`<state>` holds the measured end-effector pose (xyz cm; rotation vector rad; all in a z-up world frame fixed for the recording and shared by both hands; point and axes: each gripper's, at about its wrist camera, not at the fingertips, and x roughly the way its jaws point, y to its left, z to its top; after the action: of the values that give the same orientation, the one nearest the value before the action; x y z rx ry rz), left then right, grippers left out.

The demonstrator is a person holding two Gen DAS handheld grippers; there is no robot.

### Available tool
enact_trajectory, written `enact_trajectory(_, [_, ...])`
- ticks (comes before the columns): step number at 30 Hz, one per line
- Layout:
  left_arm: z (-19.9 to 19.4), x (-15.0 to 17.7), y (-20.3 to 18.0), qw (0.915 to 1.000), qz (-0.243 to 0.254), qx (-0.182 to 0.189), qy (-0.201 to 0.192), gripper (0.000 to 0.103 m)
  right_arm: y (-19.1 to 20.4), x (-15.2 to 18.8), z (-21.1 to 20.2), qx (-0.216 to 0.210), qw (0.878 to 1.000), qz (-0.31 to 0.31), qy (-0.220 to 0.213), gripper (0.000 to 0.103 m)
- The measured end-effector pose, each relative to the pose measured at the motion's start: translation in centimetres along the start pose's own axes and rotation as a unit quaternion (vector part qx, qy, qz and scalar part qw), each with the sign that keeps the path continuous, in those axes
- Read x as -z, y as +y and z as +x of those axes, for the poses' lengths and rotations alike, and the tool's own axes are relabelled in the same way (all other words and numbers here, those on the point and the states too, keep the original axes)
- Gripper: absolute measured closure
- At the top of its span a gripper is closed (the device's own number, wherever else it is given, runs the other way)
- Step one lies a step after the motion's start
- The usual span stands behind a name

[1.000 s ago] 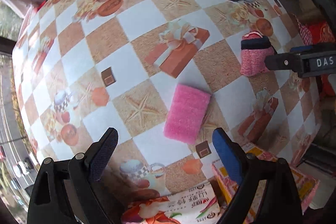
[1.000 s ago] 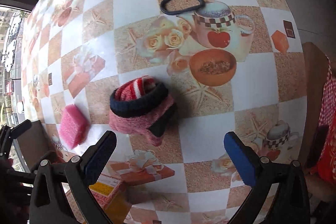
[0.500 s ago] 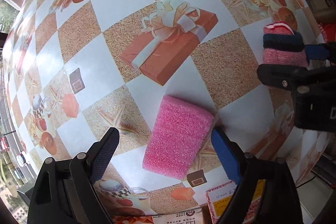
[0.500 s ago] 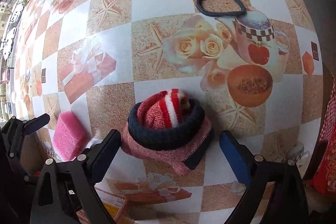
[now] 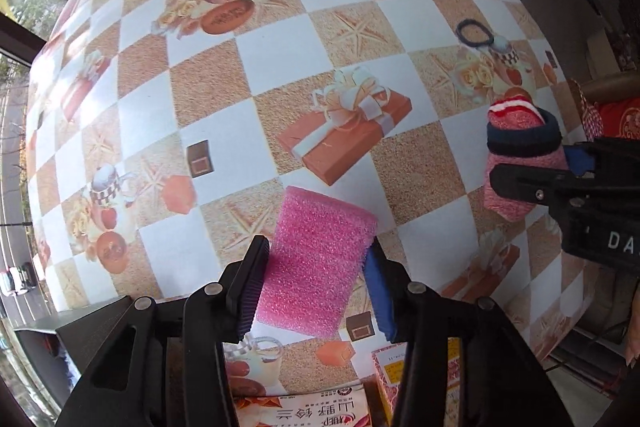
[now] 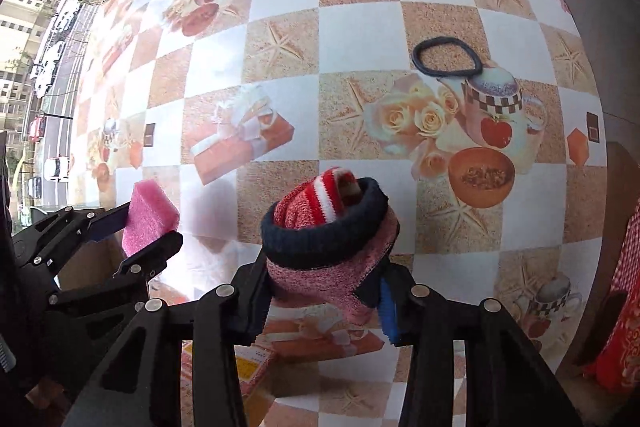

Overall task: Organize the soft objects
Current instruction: 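Grasp the pink sponge with the left tool while the right tool grasps the red-striped knit hat, then lift the sponge and striped hat in both tools and carry them toward the box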

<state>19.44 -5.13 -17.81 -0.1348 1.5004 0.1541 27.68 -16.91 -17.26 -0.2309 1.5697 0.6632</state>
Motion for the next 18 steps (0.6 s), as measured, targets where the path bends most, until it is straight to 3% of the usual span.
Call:
enact_trajectory(7, [-5.1,2.9,3.1,0.9985,-0.036,-0.005,-0.040,0.052,2.8,0.7,-5.1,-0.018,0.999,-0.026,-0.023,0.057])
enact_trajectory(16, [-9.8,8.2,3.6,0.9963,-0.059,-0.005,-0.063,0.052,5.8,4.2,-8.8,-0.027,0.997,-0.058,-0.040,0.057])
enact_trajectory(18, [-10.5,9.4,3.8,0.9959,-0.063,-0.001,-0.065,0.052,6.7,5.1,-7.7,-0.027,0.997,-0.063,-0.041,0.057])
